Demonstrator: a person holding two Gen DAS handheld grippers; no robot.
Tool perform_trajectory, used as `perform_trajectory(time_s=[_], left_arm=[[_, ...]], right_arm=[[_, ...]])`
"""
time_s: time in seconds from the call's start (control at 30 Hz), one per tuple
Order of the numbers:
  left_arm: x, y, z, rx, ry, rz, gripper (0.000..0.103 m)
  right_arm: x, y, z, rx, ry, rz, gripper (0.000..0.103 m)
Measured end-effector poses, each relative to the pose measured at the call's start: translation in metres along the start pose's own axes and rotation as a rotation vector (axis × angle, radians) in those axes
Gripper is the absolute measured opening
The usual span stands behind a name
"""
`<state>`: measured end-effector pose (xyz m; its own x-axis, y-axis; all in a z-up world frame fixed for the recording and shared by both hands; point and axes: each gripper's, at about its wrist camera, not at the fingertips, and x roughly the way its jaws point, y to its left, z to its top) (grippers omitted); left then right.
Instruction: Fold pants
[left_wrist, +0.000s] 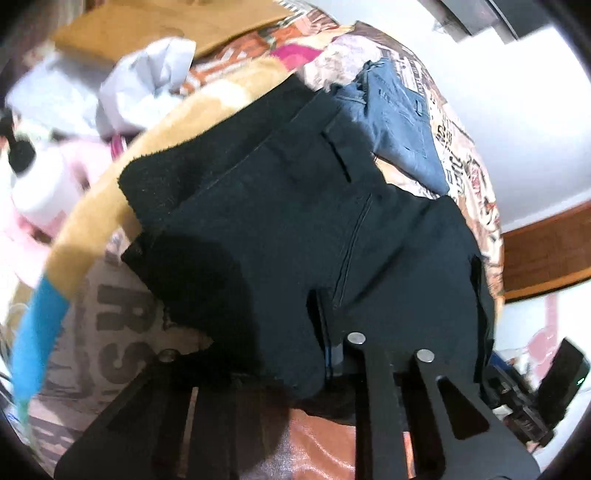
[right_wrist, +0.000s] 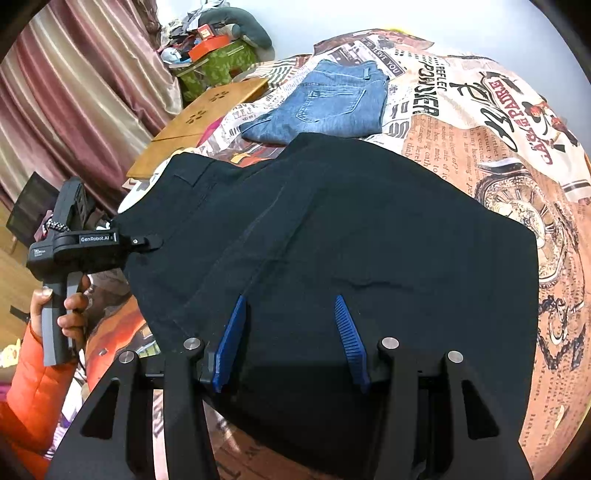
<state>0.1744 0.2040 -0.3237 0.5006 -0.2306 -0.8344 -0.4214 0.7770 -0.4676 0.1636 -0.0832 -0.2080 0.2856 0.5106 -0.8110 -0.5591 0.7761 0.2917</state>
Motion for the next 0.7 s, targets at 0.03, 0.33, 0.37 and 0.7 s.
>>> perform_trajectory(time_s=[0.03, 0.33, 0.37, 0.7], left_arm=[[-0.004, -0.004, 0.000, 0.025, -0.014, 0.021, 0.017], [-0.062, -0.057, 0.008, 0.210, -0.165, 0.069, 0.015], [-0.069, -0.063, 0.009, 0.228, -0.178, 0.064, 0.015], [-0.104, -0.140, 0.020, 0.359, -0.284, 0.006, 0.014]], right_arm=[[0.000, 0.000, 0.000, 0.002, -0.001, 0.000, 0.047], [-0.007, -0.003, 0.000, 0.031, -0.016, 0.015, 0.047], [-0.009, -0.005, -0.001, 0.043, -0.021, 0.020, 0.047], [-0.065, -0.033, -0.019, 0.123, -0.132, -0.032, 0.047]])
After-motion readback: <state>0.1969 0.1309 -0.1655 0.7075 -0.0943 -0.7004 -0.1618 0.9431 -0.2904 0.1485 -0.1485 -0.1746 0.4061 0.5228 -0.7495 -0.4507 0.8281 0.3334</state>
